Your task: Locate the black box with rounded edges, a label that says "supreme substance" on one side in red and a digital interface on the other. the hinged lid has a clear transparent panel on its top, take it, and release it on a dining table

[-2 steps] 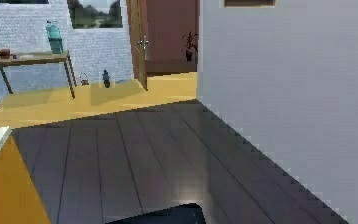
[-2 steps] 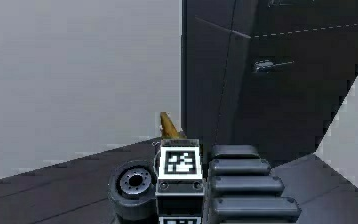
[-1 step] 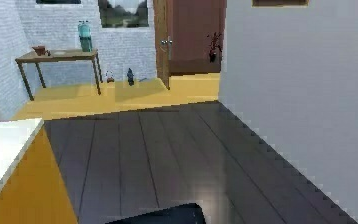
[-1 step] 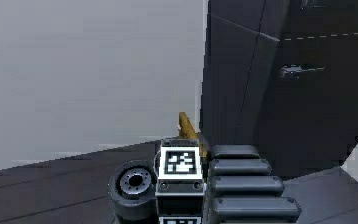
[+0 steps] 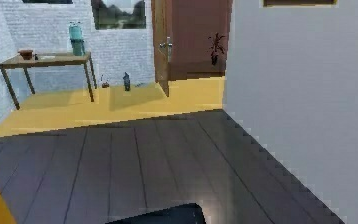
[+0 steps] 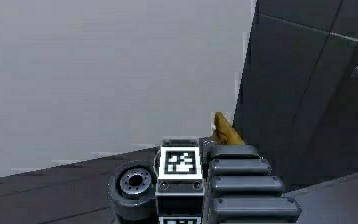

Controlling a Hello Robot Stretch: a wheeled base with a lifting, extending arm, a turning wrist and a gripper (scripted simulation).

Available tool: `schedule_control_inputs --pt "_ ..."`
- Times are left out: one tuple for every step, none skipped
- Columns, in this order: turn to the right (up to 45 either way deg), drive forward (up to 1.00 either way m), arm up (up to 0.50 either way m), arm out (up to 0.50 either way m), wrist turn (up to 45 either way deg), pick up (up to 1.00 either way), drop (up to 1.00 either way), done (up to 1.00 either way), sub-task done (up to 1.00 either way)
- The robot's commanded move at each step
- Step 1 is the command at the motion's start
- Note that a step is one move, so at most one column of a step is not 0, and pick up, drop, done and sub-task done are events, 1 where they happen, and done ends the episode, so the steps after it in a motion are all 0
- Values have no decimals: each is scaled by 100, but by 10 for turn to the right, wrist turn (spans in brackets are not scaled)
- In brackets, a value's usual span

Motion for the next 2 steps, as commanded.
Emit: schedule_control_inputs --pt "-150 0 0 0 0 0 0 0 0" --pt "0 100 0 0 0 0 0 0 0"
